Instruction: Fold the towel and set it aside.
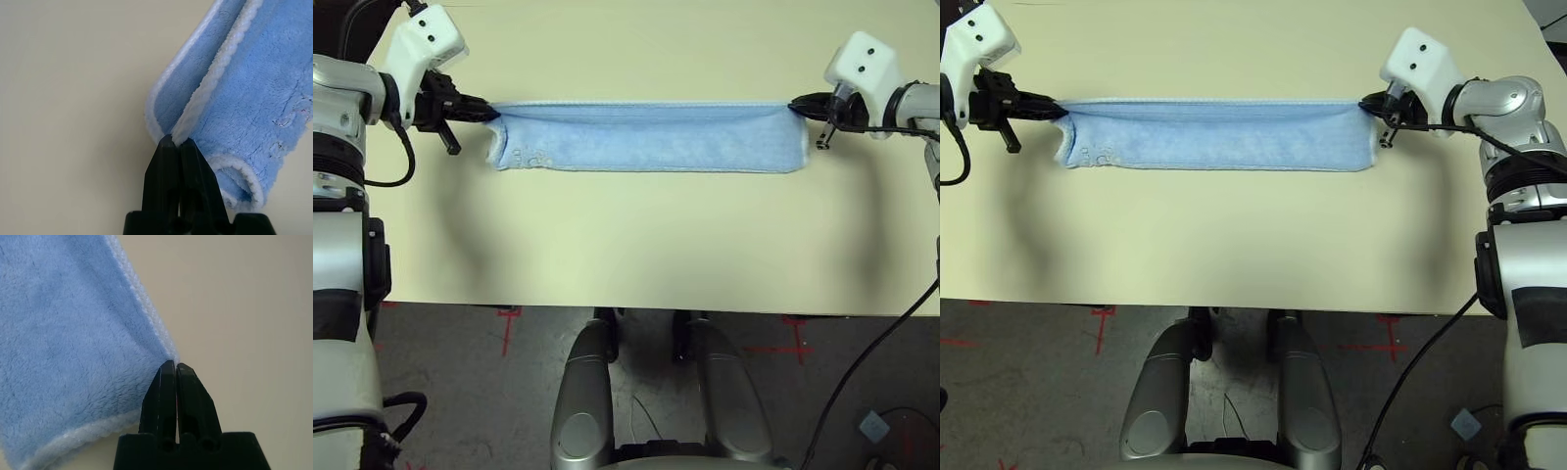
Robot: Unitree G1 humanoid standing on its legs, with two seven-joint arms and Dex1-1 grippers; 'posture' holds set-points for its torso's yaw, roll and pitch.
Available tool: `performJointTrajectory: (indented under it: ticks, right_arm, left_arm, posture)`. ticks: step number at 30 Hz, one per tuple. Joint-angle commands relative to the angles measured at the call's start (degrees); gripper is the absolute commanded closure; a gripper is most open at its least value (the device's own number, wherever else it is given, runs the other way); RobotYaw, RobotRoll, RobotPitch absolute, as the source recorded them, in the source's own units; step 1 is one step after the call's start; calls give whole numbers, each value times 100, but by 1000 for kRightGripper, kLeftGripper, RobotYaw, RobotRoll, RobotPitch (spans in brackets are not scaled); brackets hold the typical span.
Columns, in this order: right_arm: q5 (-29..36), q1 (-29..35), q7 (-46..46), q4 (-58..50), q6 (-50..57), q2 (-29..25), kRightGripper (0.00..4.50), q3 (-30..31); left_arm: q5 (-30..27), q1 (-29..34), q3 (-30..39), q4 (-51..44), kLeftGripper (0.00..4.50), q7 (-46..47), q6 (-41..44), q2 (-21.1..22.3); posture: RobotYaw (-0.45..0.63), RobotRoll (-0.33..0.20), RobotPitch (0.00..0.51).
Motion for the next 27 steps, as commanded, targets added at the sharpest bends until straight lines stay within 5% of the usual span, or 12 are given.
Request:
performJointTrajectory:
  ticks: [1, 11, 20, 27]
  right_arm:
    - [150, 120, 139, 88, -27, -33, 3690, -309]
    - [1050, -42, 588, 92, 319, 74, 12, -1443]
    - [2098, 93, 2008, -352, 2261, 288, 12, -2192]
    - [2534, 463, 1276, -911, 3132, 667, 12, -2561]
  left_arm:
    - [116, 78, 102, 120, 3767, 111, 113, 56]
    - [-591, -187, 1173, 29, 17, 478, 133, -36]
    - [-1683, 231, 1882, -761, 17, -1215, 1015, -400]
    - [-2062, 1220, 1996, -1760, 17, -1336, 788, -820]
  posture:
    - [-22, 0, 365]
    - [-20, 0, 355]
    - [-14, 0, 351]
    - [-22, 0, 353]
